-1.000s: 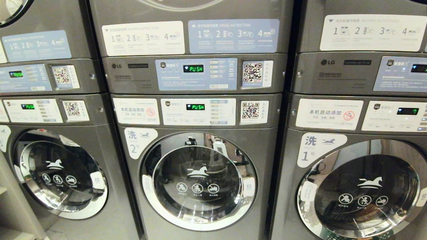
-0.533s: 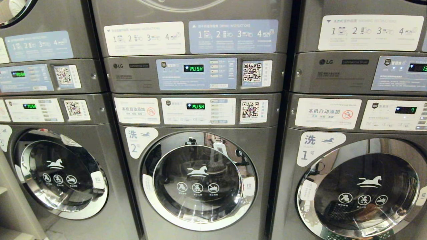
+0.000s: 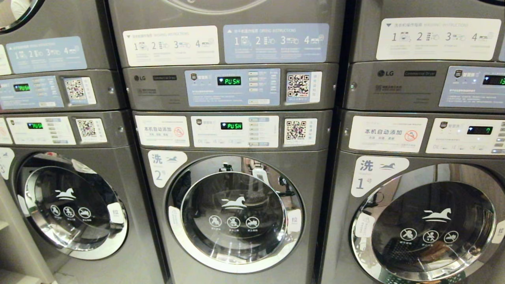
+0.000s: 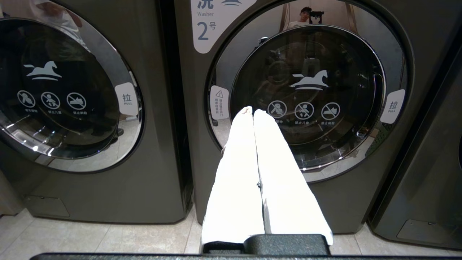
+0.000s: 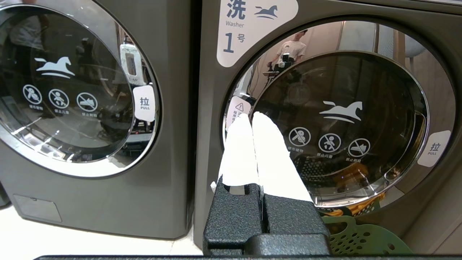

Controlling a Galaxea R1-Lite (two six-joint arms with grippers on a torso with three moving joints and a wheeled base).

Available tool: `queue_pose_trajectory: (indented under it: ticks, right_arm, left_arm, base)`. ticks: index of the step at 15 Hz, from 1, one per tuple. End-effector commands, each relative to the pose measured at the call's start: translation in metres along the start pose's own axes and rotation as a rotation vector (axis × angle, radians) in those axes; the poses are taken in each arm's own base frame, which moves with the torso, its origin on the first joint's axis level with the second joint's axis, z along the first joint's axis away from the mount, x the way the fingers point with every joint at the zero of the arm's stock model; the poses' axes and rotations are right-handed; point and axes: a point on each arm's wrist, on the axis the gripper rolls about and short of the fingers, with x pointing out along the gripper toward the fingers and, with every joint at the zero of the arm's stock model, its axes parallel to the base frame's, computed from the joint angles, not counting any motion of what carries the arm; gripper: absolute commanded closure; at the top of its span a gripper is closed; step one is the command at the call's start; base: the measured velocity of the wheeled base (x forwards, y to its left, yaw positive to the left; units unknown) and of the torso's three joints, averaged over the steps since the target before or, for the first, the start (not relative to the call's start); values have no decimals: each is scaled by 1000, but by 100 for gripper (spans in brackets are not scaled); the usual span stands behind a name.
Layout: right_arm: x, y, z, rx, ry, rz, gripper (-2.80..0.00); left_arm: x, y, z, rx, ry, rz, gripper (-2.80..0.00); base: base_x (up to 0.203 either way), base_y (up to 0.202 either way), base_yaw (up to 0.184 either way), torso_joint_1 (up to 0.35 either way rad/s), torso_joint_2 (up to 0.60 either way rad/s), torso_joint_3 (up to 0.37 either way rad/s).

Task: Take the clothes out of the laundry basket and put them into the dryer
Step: Take the clothes out of the basket

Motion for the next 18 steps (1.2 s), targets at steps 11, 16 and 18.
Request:
queue_pose_trajectory:
  ticks: [11, 16, 18]
  right_arm:
    - [0, 0, 0, -6, -1, 0, 0]
    - [0, 0, 0, -8, -1, -2, 0]
    - [0, 0, 0, -8, -1, -2, 0]
  left_arm:
    - [0, 0, 0, 1, -2, 0, 0]
    - [0, 0, 0, -2, -3, 0, 0]
    - [0, 0, 0, -2, -3, 0, 0]
  base:
    - [0, 0, 0, 0, 0, 0]
    - [0, 0, 0, 2, 2, -87]
    - [0, 0, 0, 2, 4, -186]
